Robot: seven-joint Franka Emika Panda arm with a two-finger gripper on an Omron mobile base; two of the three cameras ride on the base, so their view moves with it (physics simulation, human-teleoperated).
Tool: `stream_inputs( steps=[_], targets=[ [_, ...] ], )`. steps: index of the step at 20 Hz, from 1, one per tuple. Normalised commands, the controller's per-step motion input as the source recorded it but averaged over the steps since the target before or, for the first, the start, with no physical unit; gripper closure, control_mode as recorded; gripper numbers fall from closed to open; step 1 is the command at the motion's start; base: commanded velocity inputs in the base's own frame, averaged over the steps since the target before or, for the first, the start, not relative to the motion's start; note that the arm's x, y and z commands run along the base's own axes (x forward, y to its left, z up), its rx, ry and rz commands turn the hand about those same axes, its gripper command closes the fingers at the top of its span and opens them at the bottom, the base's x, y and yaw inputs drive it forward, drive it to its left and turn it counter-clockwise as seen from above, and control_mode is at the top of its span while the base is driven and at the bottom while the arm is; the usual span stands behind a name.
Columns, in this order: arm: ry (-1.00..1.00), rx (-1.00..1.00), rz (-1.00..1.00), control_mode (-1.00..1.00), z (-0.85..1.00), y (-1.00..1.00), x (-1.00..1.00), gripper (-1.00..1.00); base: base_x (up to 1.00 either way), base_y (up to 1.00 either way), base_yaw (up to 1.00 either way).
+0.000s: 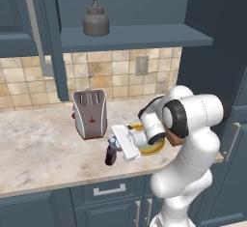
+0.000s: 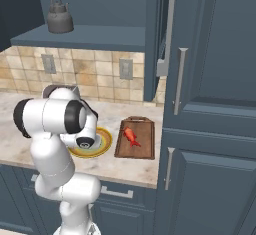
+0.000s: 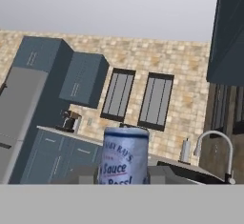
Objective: Pick the fish from the plate and place it on the cutting board. Then pick the condiment bottle from the cabinet and place it next to the cutting board.
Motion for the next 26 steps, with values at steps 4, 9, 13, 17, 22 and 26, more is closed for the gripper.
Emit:
stream_inputs(
  steps=[4, 9, 13, 17, 22, 26],
  targets=[
    [0.0, 0.0, 0.0, -1.0, -0.38, 0.0, 0.05, 1.0, 0.0, 0.0, 0.0],
    [0.0, 0.0, 0.0, -1.0, -0.38, 0.0, 0.02, 1.0, 0.0, 0.0, 0.0],
    [0.0, 0.0, 0.0, -1.0, -0.36, 0.0, 0.0, 1.0, 0.0, 0.0, 0.0],
    [0.0, 0.0, 0.0, -1.0, -0.29, 0.0, 0.0, 1.0, 0.0, 0.0, 0.0],
    [0.0, 0.0, 0.0, -1.0, -0.26, 0.0, 0.0, -1.0, 0.0, 0.0, 0.0],
    [0.0, 0.0, 0.0, -1.0, -0.2, 0.0, 0.0, -1.0, 0.0, 0.0, 0.0]
  ],
)
